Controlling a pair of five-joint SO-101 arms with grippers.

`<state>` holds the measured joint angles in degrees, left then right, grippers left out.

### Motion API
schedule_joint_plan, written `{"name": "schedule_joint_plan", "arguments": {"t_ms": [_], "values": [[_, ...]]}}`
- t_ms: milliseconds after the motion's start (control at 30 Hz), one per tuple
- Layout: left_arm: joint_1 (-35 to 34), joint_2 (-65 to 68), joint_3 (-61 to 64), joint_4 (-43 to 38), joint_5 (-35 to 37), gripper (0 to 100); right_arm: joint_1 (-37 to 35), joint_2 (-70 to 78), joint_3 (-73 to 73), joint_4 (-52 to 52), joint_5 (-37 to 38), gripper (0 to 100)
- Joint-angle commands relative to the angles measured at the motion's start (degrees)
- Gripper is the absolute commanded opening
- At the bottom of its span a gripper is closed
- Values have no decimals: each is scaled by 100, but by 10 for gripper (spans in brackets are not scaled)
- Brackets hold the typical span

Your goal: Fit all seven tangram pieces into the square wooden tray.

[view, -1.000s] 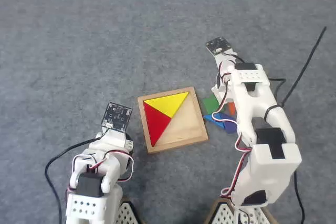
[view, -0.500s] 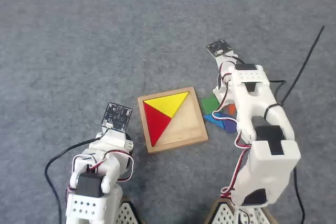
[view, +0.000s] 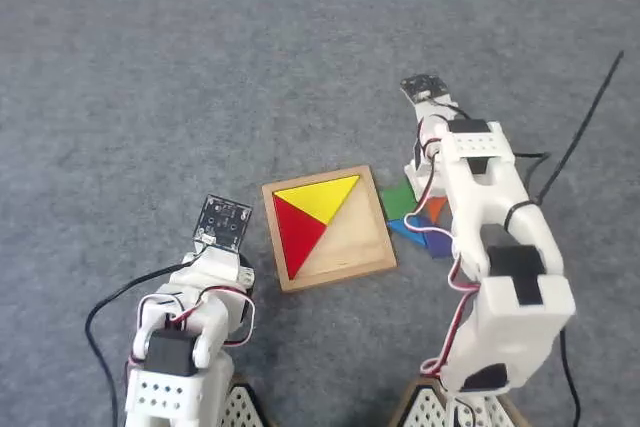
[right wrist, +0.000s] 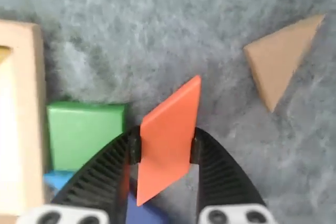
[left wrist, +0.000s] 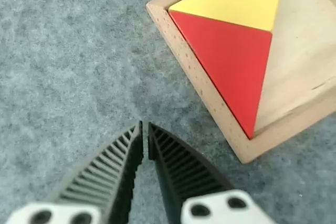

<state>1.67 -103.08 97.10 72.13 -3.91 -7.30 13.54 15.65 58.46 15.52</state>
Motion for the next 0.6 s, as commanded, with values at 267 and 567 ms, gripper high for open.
{"name": "schedule_joint_plan", "arguments": {"t_ms": [267, 567], "values": [[-35, -105, -57, 18, -18, 19, -1719, -936, -738, 1393, -1468, 40], [-35, -105, -57, 18, -18, 19, -2229, -831, -747, 945, -1960, 37]]}}
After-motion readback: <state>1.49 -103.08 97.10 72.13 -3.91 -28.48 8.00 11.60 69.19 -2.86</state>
